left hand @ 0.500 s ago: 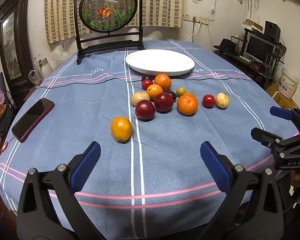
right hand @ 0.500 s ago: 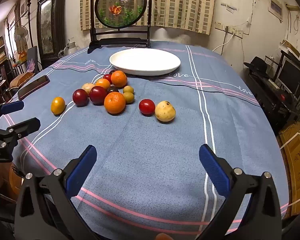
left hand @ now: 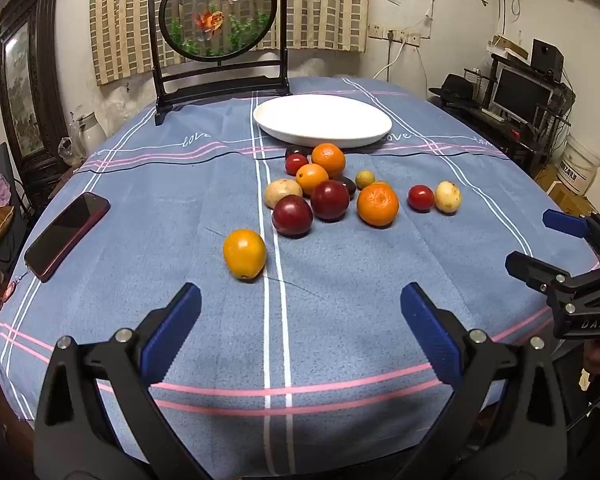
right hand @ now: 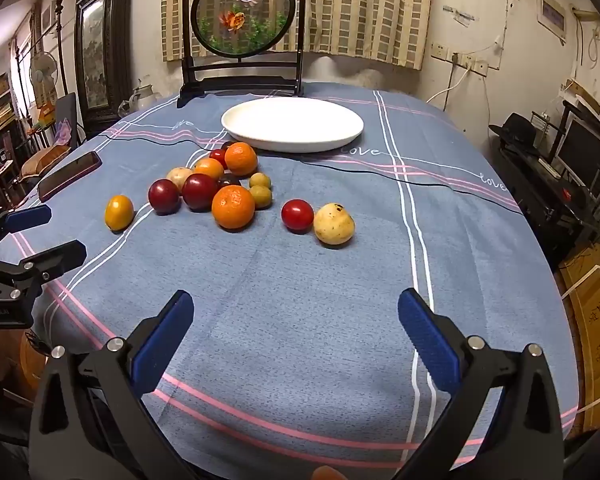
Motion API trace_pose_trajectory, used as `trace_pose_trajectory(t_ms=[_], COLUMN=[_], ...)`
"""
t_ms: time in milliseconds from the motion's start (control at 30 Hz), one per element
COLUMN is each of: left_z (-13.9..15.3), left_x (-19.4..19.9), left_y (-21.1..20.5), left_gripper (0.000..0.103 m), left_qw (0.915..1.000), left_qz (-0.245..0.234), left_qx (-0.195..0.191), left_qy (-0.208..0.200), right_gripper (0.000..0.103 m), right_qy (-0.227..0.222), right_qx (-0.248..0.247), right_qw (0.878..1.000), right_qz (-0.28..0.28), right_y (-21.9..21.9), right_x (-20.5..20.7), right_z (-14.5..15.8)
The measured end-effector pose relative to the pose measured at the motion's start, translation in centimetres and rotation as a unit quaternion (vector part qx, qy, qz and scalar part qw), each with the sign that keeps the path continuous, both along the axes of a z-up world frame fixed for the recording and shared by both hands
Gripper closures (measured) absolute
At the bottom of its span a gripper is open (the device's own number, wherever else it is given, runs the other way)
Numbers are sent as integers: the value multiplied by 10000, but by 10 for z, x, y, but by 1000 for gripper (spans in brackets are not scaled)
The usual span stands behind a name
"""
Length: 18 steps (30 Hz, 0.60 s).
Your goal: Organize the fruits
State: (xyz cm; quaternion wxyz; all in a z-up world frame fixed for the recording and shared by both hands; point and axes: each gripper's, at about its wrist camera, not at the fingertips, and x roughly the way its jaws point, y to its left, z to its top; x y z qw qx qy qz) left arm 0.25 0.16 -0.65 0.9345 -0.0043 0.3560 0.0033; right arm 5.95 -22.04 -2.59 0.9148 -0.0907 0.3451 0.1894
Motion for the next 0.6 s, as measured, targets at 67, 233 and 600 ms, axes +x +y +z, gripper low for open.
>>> trace_pose_trajectory(t_ms=[67, 233, 600], left_z=[0, 1, -1], left_x=[0, 1, 1], left_y=[0, -1, 3], left_gripper=[2, 2, 2], left_qw=[10000, 10000, 10000], left_qz=[-3, 3, -9], left_qx=[1, 8, 29], left_qy=[4, 8, 13], right_gripper=[1, 1, 1], right_qy=[16, 11, 7], right_qx=[7, 1, 23], right_qw=[10000, 10000, 10000], right_qz=[4, 4, 11], right_y=[-1, 0, 0], right_x=[4, 4, 1], right_z=[2, 2, 3])
